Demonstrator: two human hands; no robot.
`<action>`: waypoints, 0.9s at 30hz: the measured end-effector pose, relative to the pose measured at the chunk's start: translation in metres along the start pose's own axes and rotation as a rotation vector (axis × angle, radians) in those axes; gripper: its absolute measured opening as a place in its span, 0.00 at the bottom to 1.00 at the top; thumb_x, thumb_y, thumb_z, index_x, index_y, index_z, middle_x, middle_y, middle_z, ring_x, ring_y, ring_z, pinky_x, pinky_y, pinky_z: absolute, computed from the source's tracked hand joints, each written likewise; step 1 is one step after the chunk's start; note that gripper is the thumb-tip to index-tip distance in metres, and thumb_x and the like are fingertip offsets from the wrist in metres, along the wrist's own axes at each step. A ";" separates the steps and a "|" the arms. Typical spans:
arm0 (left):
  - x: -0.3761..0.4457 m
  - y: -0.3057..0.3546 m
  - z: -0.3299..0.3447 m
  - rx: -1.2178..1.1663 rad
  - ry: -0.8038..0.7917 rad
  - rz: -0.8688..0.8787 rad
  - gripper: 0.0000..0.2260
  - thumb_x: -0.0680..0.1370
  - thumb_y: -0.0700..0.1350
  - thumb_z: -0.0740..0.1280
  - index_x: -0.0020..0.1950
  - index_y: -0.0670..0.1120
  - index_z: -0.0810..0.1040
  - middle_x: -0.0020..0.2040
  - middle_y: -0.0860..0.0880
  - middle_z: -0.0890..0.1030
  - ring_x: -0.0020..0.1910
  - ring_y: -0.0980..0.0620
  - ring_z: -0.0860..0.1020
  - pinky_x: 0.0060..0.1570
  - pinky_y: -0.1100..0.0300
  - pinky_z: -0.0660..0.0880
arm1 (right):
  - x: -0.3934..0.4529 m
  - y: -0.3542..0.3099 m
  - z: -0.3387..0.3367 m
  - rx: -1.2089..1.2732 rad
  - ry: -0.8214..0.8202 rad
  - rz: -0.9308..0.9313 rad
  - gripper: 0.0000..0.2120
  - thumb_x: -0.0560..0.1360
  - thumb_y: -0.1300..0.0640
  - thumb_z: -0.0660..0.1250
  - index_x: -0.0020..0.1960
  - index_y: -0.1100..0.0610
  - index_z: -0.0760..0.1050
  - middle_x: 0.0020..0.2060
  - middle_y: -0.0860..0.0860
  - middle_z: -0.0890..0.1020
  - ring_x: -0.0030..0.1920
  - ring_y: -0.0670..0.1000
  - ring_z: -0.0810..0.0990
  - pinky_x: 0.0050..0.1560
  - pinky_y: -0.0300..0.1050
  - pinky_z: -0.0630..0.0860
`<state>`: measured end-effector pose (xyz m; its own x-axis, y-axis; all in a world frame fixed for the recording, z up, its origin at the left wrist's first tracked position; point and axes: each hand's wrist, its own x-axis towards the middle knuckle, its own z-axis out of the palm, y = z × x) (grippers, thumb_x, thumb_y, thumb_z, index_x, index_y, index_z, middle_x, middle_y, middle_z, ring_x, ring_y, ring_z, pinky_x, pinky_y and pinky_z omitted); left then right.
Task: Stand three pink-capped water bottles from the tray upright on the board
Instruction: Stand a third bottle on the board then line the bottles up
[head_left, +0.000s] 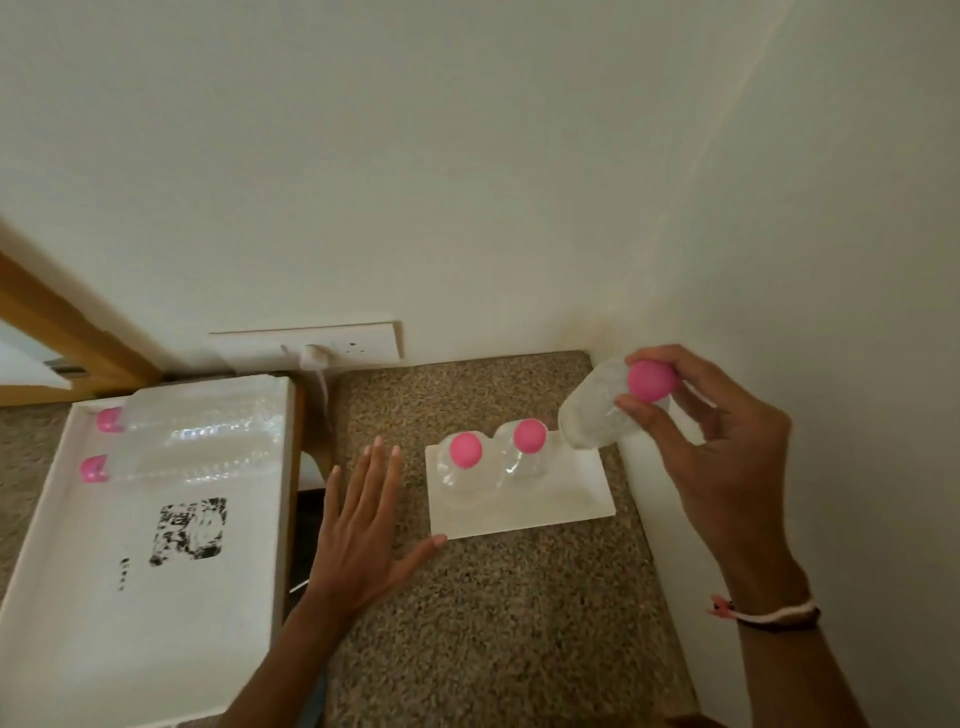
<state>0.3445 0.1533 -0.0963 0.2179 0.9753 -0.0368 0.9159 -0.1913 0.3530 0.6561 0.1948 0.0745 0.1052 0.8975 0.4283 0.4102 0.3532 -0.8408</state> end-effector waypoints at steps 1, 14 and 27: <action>0.001 0.003 0.006 0.007 -0.019 -0.004 0.48 0.74 0.76 0.51 0.82 0.44 0.50 0.83 0.41 0.50 0.83 0.43 0.49 0.78 0.32 0.53 | -0.006 0.012 0.001 -0.018 -0.032 0.034 0.17 0.73 0.60 0.77 0.61 0.57 0.81 0.56 0.48 0.86 0.58 0.50 0.84 0.60 0.55 0.81; 0.015 0.019 0.034 0.026 -0.086 0.028 0.48 0.75 0.76 0.52 0.81 0.42 0.54 0.83 0.42 0.56 0.83 0.44 0.52 0.79 0.33 0.52 | -0.046 0.069 0.019 -0.061 -0.193 0.163 0.19 0.71 0.58 0.78 0.61 0.52 0.80 0.55 0.45 0.85 0.57 0.46 0.84 0.58 0.45 0.81; 0.034 0.029 0.016 -0.613 -0.071 -0.145 0.40 0.69 0.57 0.77 0.77 0.51 0.64 0.78 0.46 0.67 0.77 0.46 0.65 0.74 0.38 0.67 | -0.054 0.112 0.015 -0.065 -0.517 0.387 0.49 0.56 0.44 0.85 0.71 0.34 0.64 0.68 0.36 0.73 0.68 0.36 0.72 0.64 0.33 0.72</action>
<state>0.3837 0.1793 -0.1025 0.1469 0.9728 -0.1790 0.5825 0.0611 0.8105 0.6831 0.1900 -0.0477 -0.1863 0.9738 -0.1301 0.4860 -0.0237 -0.8736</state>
